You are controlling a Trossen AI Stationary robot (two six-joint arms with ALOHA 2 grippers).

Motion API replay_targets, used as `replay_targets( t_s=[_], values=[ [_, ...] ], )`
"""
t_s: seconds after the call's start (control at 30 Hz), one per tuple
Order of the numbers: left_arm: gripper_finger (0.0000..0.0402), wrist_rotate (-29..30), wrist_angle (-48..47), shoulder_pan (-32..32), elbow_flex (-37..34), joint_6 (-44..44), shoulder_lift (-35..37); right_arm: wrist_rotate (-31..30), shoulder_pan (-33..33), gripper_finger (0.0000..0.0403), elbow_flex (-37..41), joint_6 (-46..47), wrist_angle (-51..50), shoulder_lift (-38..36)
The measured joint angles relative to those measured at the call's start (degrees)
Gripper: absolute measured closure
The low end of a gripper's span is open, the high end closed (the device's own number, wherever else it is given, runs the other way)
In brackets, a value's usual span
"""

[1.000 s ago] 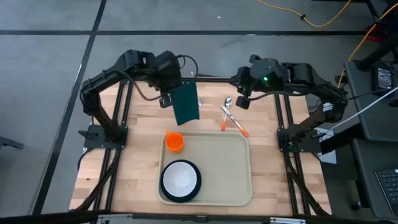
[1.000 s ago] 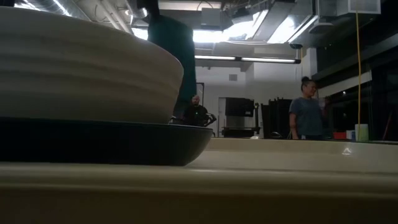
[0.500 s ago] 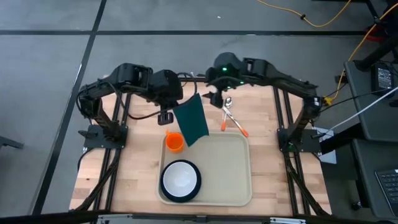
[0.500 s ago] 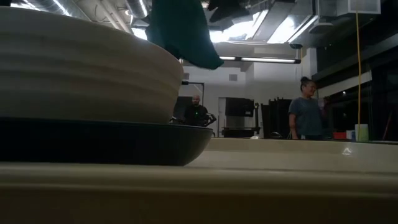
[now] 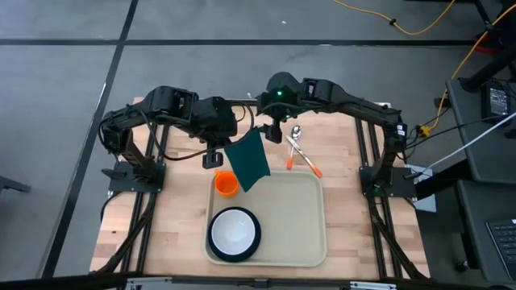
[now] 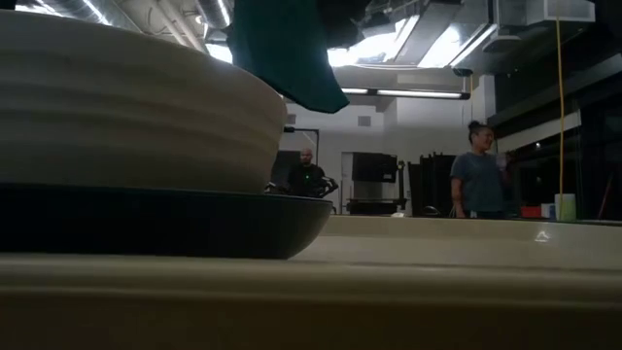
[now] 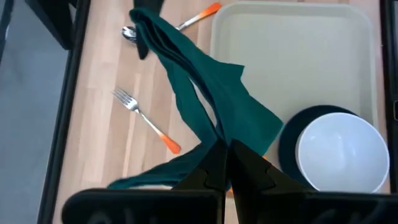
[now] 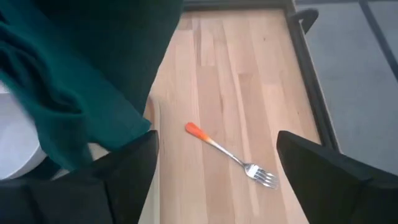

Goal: Set up tray
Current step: Put the napkin on the tray to the right of the plate

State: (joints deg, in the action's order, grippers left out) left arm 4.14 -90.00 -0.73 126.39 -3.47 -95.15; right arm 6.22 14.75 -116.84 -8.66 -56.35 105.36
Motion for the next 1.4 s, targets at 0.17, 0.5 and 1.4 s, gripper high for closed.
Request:
replay_targets(
  t_s=[0.17,0.5,1.4],
  values=[
    [0.0400,-1.50,0.00,-0.04,0.00,0.61,0.01,-0.05,0.09,0.0071,0.00,-0.97,-0.77,-2.54],
    [0.0400,-9.63,-0.04,-0.04,-0.37,6.08,-4.36,0.87,0.10,0.0071,0.00,-6.49,-2.26,-8.75],
    [0.0400,-17.61,2.67,3.98,8.57,25.25,-14.02,36.02,-0.32,0.0071,0.00,-16.83,-3.76,-7.03]
  ],
)
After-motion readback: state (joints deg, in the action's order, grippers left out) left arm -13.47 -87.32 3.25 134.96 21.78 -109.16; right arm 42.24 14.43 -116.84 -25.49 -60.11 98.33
